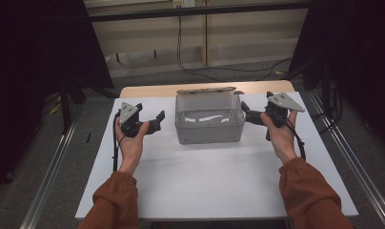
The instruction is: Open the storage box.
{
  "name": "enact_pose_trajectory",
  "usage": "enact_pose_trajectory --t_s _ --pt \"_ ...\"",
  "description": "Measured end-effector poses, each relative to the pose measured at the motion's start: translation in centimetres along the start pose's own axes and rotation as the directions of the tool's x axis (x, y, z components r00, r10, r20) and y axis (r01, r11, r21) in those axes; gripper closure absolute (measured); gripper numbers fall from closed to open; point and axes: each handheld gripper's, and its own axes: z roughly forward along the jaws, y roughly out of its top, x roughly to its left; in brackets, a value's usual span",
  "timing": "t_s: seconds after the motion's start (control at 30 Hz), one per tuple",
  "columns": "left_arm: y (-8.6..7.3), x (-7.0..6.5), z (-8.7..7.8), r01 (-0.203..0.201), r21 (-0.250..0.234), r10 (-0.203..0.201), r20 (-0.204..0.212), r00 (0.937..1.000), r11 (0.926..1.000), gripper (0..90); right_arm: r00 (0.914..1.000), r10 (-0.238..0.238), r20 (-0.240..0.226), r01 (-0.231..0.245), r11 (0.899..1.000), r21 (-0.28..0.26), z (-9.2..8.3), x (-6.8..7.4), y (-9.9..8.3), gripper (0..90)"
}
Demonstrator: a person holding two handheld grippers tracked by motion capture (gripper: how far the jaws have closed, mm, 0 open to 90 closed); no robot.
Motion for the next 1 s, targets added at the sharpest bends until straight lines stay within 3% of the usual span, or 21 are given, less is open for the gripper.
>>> enact_pose_trajectory --t_s 0.17,0.3,0.4,0.6,0.87,1.0 --pt "0.0 -0.7 -0.7 0.003 -0.017 -0.003 0.003 1.0 0.9998 5.4 0.9999 -0.008 0.011 0.008 1.0 -0.015 -0.9 0.2 -0.2 0.0" --pt "-0.3 -1.1 -1.4 -0.022 -0.024 0.022 0.016 0.9996 0.9995 5.4 0.9996 -0.016 0.021 0.016 1.0 -0.021 -1.9 0.2 -0.5 0.0" --pt "-0.6 -1.0 -2.0 0.001 -0.031 0.0 0.016 0.9999 0.9995 5.4 0.9994 -0.017 0.03 0.018 0.999 -0.029 -2.5 0.1 -0.7 0.0" --pt "-1.3 -1.4 -2.8 -0.009 -0.015 0.01 0.011 0.9999 0.9998 5.4 0.9992 -0.022 0.032 0.023 0.999 -0.037 -3.6 0.2 -1.0 0.0" --pt "-1.9 -2.3 -4.4 -0.009 -0.03 0.009 0.004 0.9999 0.9995 5.1 0.9991 -0.028 0.031 0.029 0.999 -0.038 -4.9 0.4 -1.8 0.0" --pt "-2.3 -2.6 -4.7 0.01 -0.025 -0.01 0.01 0.9999 0.9996 5.2 0.9996 -0.021 0.02 0.022 0.999 -0.038 -5.3 0.7 -2.0 0.0"
